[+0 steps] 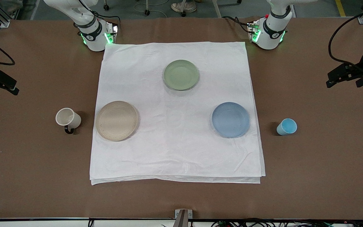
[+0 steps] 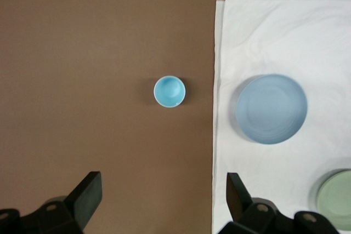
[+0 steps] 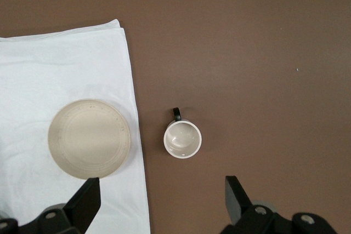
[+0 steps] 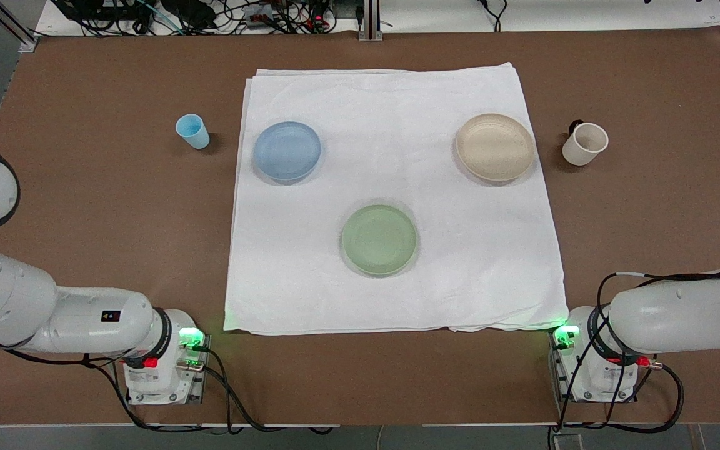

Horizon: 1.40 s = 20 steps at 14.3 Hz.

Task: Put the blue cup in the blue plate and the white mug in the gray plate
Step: 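Reach the left gripper toward the blue cup while the right gripper reaches the mug, then lower the left gripper onto the blue cup while the right gripper lowers to the mug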

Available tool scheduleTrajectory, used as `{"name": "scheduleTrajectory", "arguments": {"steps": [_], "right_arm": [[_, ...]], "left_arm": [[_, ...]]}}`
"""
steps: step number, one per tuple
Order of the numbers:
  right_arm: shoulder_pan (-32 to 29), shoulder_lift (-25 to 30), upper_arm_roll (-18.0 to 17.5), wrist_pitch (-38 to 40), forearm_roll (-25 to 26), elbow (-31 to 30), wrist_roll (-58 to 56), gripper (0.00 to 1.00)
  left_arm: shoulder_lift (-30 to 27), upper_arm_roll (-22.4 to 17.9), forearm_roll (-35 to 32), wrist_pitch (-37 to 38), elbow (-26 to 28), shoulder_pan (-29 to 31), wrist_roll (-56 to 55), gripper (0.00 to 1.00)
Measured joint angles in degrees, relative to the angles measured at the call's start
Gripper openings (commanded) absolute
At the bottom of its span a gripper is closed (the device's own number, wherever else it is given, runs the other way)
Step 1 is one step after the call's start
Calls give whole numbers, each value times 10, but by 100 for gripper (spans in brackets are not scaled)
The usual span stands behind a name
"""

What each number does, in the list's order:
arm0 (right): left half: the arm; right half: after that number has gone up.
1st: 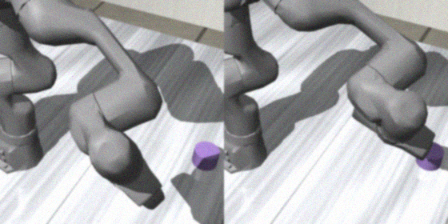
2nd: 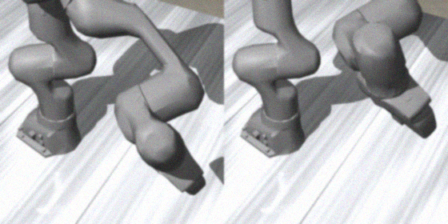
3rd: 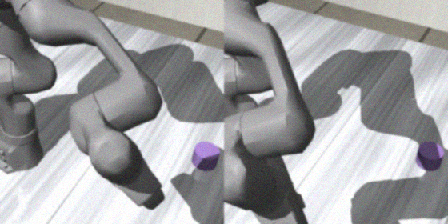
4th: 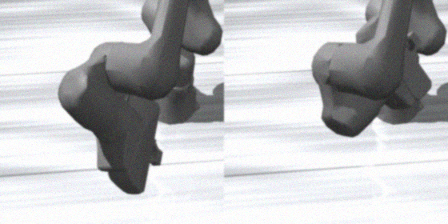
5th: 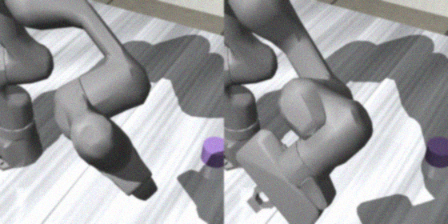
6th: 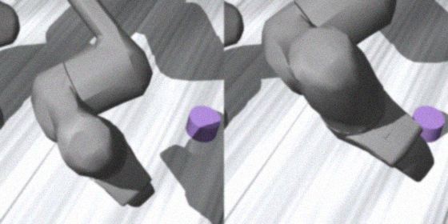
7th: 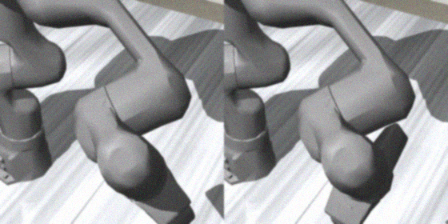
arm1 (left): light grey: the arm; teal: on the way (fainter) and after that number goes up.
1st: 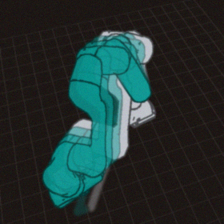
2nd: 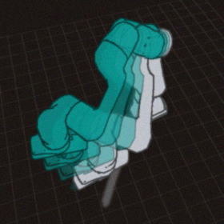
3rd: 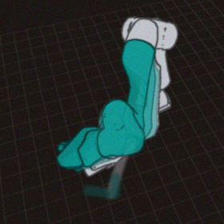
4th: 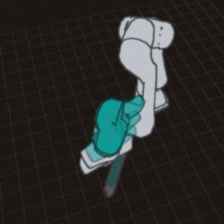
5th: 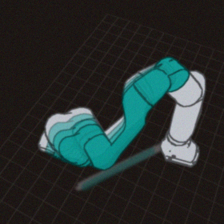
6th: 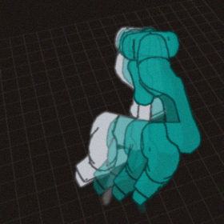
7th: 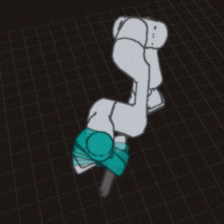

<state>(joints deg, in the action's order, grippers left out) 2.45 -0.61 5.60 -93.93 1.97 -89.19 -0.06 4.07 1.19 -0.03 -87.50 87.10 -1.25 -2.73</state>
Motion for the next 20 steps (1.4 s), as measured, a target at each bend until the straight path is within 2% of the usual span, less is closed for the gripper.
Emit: {"name": "scheduleTrajectory", "arguments": {"steps": [2, 4, 8, 11, 17, 19, 20], "right_arm": [[0, -17, 0, -7, 0, -1, 0, 100], [1, -48, -1, -18, 0, -1, 0, 100], [1, -117, -3, -28, 0, 2, 0, 100], [0, -162, -2, -32, 0, 6, 1, 100], [-18, -251, 2, -97, 0, 7, 0, 100], [-22, -289, 2, -119, 0, 7, 0, 100], [-24, -310, 2, -127, 0, 7, 0, 100]], "left_arm": [[36, -1, 0, -27, 27, 5, 0, 100], [61, -1, 0, -89, 74, 14, 0, 100], [69, -1, 0, -240, 199, 22, -7, 100], [73, 3, 0, -329, 275, 15, -53, 100], [128, 5, 0, -449, 322, -18, -109, 100], [147, 4, 0, -483, 331, -16, -109, 97], [155, 3, 0, -496, 333, -16, -109, 93]]}}
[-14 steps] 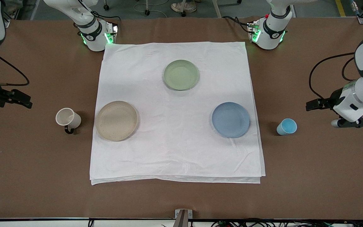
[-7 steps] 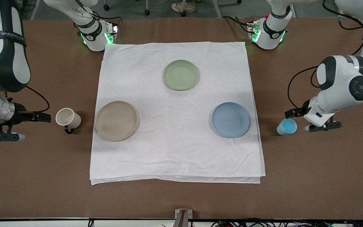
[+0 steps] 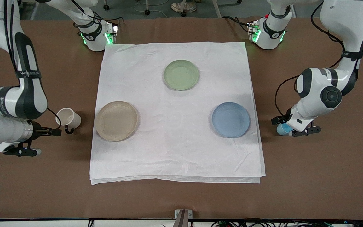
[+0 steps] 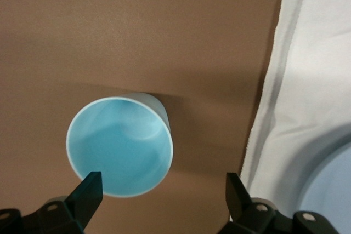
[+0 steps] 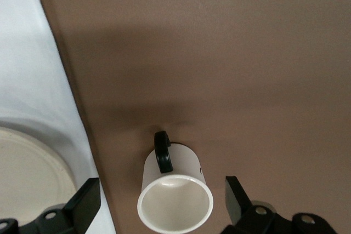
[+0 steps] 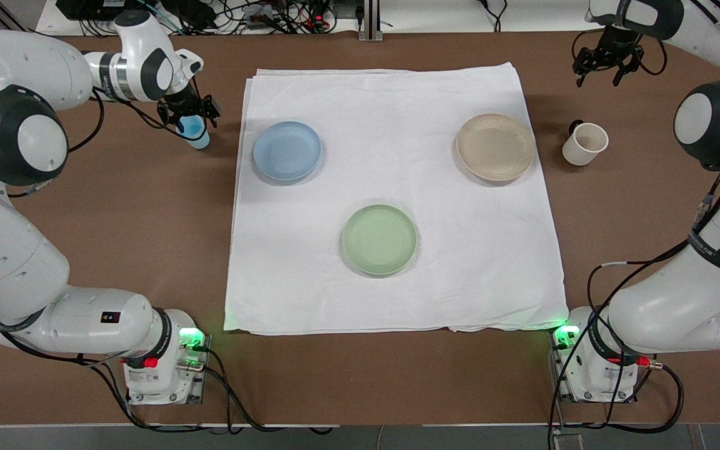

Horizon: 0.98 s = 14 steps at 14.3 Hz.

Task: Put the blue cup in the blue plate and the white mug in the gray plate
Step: 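Lower the left gripper onto the blue cup while the right gripper lowers to the mug, then grasp the blue cup with the left gripper while the right gripper grasps the mug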

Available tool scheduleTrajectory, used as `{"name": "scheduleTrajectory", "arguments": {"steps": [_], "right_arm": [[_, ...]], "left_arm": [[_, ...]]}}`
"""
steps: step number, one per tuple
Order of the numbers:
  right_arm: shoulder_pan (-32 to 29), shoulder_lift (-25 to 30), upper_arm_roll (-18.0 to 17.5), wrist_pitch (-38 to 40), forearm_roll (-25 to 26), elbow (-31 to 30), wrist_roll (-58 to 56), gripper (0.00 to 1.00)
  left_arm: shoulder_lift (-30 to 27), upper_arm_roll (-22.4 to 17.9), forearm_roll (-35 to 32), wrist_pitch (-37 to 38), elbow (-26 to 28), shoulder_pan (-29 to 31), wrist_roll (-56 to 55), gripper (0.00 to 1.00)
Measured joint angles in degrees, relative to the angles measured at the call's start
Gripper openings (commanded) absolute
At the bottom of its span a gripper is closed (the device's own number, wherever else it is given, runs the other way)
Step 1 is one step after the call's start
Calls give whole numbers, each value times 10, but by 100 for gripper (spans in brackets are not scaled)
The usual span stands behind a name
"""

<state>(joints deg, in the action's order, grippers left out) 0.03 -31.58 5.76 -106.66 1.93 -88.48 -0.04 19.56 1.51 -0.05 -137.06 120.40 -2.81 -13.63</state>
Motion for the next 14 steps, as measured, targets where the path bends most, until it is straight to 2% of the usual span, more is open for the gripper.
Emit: {"name": "scheduleTrajectory", "arguments": {"steps": [2, 3, 5, 6, 8, 10, 14], "right_arm": [[-5, -36, 0, -9, 0, 0, -6, 100], [-6, -49, 0, -11, 0, 0, -10, 100], [-7, -59, 0, -11, 0, 0, -14, 100], [-7, -59, 0, -12, 0, 0, -17, 100], [-7, -60, -1, -13, 0, 0, -33, 100], [-7, -67, -1, -18, 0, -6, -71, 100], [-11, -81, -1, -31, 0, -15, -109, 99]], "left_arm": [[14, 0, 0, -17, 1, 0, 0, 82], [19, 0, 0, -23, 1, 0, 0, 73], [23, 0, 0, -25, 1, 0, 0, 49], [24, 0, 0, -25, 1, 0, 0, 33], [26, 0, 0, -25, 1, 0, 0, 11], [28, 0, 0, -25, 1, 0, 0, 0], [25, -2, -4, -24, -1, 0, 1, 0]]}}
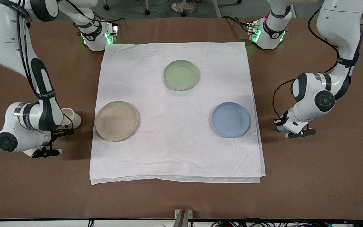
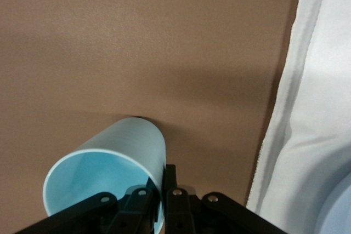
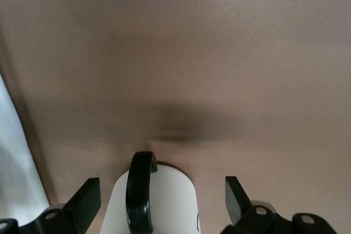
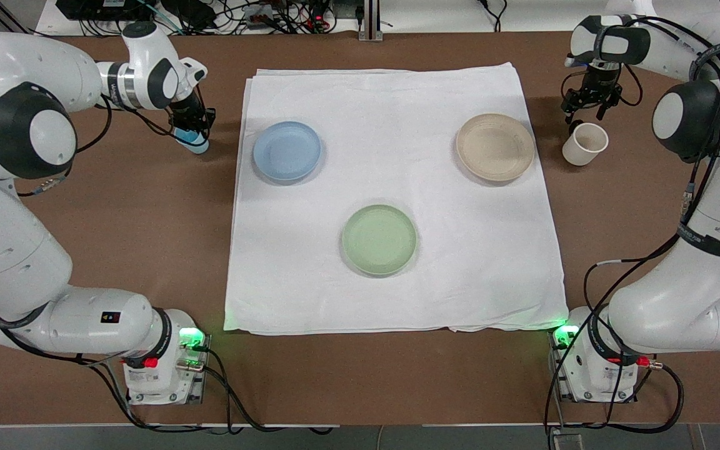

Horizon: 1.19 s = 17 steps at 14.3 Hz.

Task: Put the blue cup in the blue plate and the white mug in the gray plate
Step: 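Grasp the blue cup with the left gripper while the right gripper grasps the mug, then lower the blue cup onto the blue plate and open the left gripper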

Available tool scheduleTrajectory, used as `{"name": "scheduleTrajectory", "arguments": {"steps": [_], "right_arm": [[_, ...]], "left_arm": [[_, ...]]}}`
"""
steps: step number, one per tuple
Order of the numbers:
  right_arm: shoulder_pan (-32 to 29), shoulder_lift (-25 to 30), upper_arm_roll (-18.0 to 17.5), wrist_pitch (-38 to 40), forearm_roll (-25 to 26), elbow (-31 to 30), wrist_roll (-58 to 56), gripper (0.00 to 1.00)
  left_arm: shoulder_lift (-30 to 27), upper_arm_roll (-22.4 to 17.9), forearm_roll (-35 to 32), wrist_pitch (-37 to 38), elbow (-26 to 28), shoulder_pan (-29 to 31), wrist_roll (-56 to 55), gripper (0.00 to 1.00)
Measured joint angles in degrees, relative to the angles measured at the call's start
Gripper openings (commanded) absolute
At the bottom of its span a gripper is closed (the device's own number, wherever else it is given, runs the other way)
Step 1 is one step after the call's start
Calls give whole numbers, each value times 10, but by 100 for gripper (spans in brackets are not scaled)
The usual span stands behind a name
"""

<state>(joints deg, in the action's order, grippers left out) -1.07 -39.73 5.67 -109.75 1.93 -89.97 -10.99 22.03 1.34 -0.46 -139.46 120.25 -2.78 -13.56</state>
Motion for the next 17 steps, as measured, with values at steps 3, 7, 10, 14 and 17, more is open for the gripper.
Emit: {"name": "scheduleTrajectory", "arguments": {"steps": [3, 7, 10, 14, 17], "right_arm": [[0, 0, -1, -1, 0, -1, -3, 96], [1, 0, -3, -15, 0, -20, -5, 92], [4, 0, -4, -16, 0, -27, -6, 69], [6, 0, -4, -16, 0, -27, -6, 39], [6, 0, -4, -16, 0, -27, -6, 21]], "left_arm": [[-4, 2, 0, 8, -6, -1, 1, 0], [-31, 43, 0, 91, -36, -3, -27, 0], [-41, 98, 0, 114, -52, -22, -125, 0], [-23, 111, 0, 113, -67, -107, -251, 0], [9, 111, -11, 108, -89, -155, -312, 0]]}}
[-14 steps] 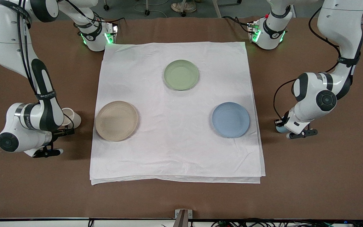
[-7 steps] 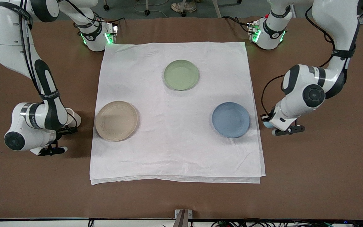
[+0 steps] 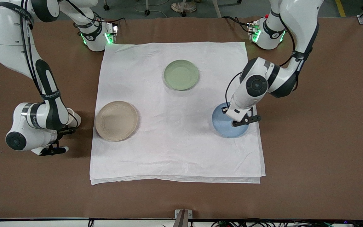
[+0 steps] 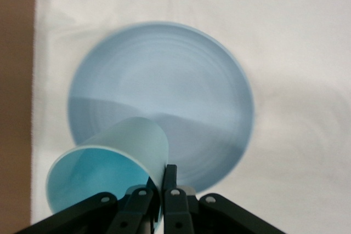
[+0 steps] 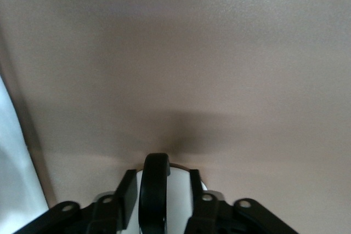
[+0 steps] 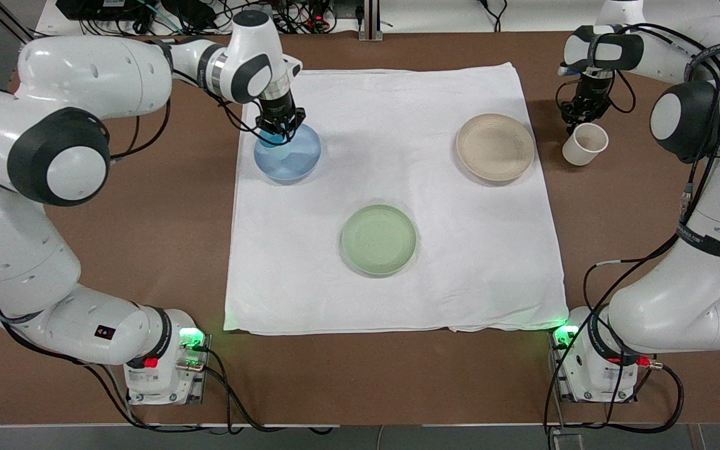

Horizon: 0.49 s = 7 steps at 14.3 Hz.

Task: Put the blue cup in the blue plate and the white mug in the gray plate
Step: 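Lower the blue cup onto the blue plate and open the left gripper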

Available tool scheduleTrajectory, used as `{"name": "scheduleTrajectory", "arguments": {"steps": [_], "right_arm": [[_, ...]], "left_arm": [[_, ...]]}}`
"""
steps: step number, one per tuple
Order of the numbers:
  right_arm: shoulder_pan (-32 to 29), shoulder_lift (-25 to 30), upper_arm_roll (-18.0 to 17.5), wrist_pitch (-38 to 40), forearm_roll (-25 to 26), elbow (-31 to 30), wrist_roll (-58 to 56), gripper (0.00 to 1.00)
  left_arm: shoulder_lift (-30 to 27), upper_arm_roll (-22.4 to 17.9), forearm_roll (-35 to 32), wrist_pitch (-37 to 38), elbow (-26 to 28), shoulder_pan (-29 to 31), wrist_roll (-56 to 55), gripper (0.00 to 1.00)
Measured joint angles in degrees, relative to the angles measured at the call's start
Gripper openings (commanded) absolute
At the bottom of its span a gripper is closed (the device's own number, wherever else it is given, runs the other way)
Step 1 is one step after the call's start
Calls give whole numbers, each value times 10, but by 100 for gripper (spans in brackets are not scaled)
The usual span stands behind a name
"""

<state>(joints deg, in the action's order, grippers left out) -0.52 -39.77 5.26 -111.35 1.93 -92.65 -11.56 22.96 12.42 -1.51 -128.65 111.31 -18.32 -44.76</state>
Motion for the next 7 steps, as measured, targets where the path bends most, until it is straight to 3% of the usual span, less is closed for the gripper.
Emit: {"name": "scheduleTrajectory", "arguments": {"steps": [2, 5, 6, 7], "right_arm": [[0, 0, 0, 4, 0, 0, 0, 10], [0, 0, -3, 11, -1, 0, 0, 7], [0, 0, -6, 12, -1, 0, 0, 4], [0, 1, -9, 20, -1, 2, 0, 4]], "left_arm": [[25, 0, -27, -14, -9, -17, -37, 0], [52, 0, -44, -21, -19, -22, -50, 1], [54, -1, -44, -20, -22, -21, -50, 5], [54, -1, -44, -20, -24, -21, -50, 38]]}}
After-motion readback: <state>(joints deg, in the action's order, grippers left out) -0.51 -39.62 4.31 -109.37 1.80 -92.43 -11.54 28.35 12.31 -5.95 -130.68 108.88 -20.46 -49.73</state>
